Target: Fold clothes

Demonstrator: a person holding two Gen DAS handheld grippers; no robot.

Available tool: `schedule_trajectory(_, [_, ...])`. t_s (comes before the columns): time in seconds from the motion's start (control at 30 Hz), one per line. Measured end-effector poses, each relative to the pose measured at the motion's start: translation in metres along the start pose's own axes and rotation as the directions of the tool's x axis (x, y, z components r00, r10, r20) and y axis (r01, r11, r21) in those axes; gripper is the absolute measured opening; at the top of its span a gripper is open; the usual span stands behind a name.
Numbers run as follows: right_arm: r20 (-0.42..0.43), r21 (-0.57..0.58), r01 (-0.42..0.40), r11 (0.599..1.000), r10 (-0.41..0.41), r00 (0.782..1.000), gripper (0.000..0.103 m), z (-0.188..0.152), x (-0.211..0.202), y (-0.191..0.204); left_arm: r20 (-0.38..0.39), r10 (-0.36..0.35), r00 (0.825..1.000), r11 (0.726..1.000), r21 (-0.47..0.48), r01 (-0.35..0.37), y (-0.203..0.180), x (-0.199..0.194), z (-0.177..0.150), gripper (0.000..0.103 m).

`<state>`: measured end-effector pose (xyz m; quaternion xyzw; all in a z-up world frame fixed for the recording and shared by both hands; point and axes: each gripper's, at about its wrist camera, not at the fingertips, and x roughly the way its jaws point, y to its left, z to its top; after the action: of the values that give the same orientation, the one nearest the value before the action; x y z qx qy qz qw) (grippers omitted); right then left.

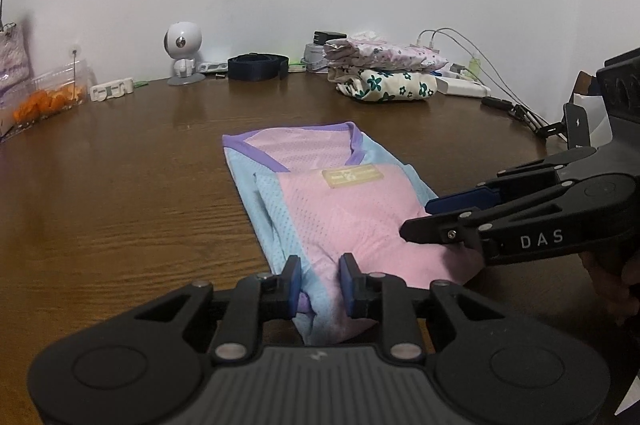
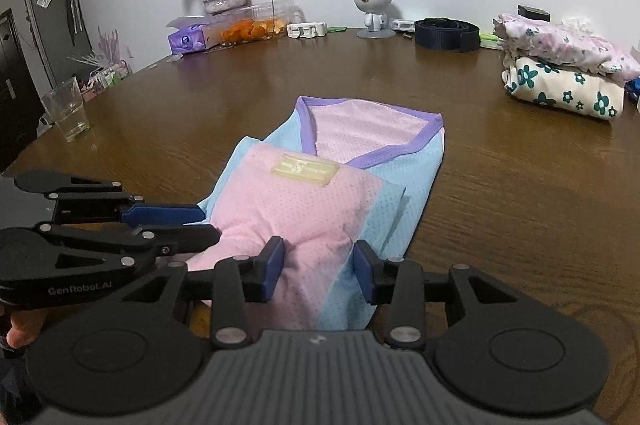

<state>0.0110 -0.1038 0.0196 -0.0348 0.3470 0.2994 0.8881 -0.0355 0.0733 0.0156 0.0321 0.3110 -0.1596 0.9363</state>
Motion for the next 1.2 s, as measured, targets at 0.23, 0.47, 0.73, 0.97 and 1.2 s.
schedule_trajectory(0.23, [0.004, 0.002, 0.001, 1.0, -0.001, 1.0, 0.038, -0.015, -0.019, 0.004, -0.017, -0.027, 0.999, 1.0, 0.002, 0.027, -0.01, -0.016, -0.009, 0.019])
schedule_trajectory(0.47, [-0.005, 0.009, 0.024, 1.0, -0.024, 1.0, 0.04, -0.04, -0.05, 0.016, -0.027, -0.085, 0.996, 0.996, -0.011, 0.085, -0.023, -0.038, -0.026, 0.02])
schedule_trajectory(0.73, [-0.016, 0.019, 0.064, 0.998, -0.064, 0.998, 0.05, -0.06, -0.075, 0.02, -0.042, -0.102, 0.994, 0.995, -0.008, 0.101, -0.042, -0.047, -0.033, 0.02])
schedule_trajectory(0.97, [-0.001, 0.034, 0.073, 0.997, -0.073, 0.997, 0.058, -0.065, -0.078, 0.014, -0.038, -0.097, 0.995, 0.995, -0.015, 0.097, -0.046, -0.045, -0.033, 0.02])
schedule_trajectory(1.2, [0.033, 0.021, 0.074, 0.997, -0.075, 0.997, 0.061, -0.066, -0.075, 0.007, -0.021, -0.102, 0.995, 0.994, -0.039, 0.102, -0.045, -0.039, -0.031, 0.021])
